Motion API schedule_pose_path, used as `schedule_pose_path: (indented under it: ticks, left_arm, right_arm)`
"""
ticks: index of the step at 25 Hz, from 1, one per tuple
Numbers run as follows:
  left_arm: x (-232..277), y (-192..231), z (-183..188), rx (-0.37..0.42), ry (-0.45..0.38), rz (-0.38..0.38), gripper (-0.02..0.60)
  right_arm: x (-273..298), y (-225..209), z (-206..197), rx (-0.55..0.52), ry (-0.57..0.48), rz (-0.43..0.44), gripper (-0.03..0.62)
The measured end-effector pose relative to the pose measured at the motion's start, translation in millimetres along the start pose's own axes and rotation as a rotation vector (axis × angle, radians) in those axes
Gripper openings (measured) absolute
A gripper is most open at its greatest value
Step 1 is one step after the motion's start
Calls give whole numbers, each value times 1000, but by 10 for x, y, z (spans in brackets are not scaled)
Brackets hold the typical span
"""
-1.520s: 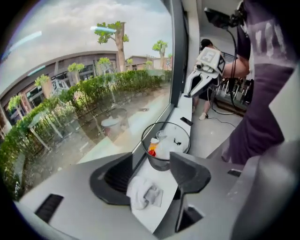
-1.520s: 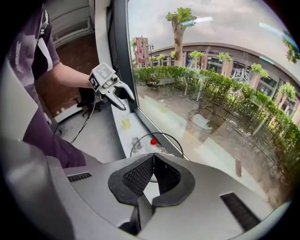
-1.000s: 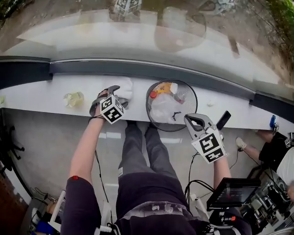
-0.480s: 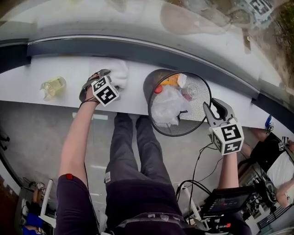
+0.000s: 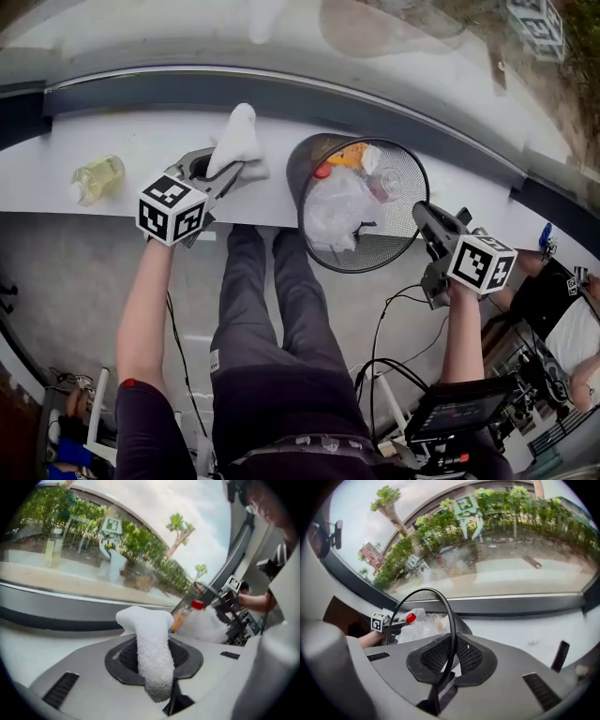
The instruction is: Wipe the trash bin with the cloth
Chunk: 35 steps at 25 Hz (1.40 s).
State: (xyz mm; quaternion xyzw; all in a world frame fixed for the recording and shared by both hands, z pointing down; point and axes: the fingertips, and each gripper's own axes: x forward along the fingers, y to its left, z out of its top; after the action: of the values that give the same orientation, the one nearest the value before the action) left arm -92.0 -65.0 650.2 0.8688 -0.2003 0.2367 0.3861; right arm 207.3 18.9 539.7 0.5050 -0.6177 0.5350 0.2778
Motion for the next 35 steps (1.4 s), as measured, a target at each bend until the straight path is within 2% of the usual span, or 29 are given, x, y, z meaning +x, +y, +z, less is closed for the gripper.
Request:
schedule_pose_path:
  ticks: [3, 5, 7, 10, 13, 15, 19, 23, 25, 28, 31, 33, 35]
  left_arm:
    - [-144, -382, 508, 32, -173, -85, 89]
    - [-185, -548, 747, 60, -244, -128, 89]
    - [-133, -667, 876, 86, -275, -156, 89]
    - [-11, -809, 806, 59, -259, -204, 89]
    - [39, -974, 570, -46, -231, -297, 89]
    - [41, -1072, 388, -83, -204, -327, 89]
    - [-132, -1154, 144, -198, -207, -359, 89]
    - [-369, -1198, -141, -252, -179, -349, 89]
    - [-442, -1234, -226, -275, -174, -342, 89]
    - [-409, -1243, -223, -250, -177, -306, 89]
    - [-355, -1167, -97, -199, -186, -266, 89]
    - [-364, -1067, 49, -165, -211, -236, 89]
    - [-344, -988, 274, -118, -243, -216, 89]
  right_arm:
    - [-52, -40, -176, 140, 0, 13, 35]
    - [-62, 23, -319, 203, -6, 26, 35]
    - [-109, 62, -501, 307, 2, 52, 37]
    - [-212, 32, -829, 481, 17, 44, 44]
    - [-234, 51, -993, 569, -3, 65, 49]
    - [-211, 131, -1050, 620, -6, 107, 52]
    - [-169, 365, -1240, 749, 12, 188, 55]
    - [-110, 667, -1446, 861, 31, 300, 60]
    - [-70, 810, -1516, 852, 58, 340, 60]
    - [-49, 868, -1527, 717, 77, 337, 72]
    - [-128, 811, -1428, 539, 47, 263, 79]
    - [-223, 708, -1296, 423, 17, 199, 134]
    - [-290, 520, -1051, 315, -22, 152, 149]
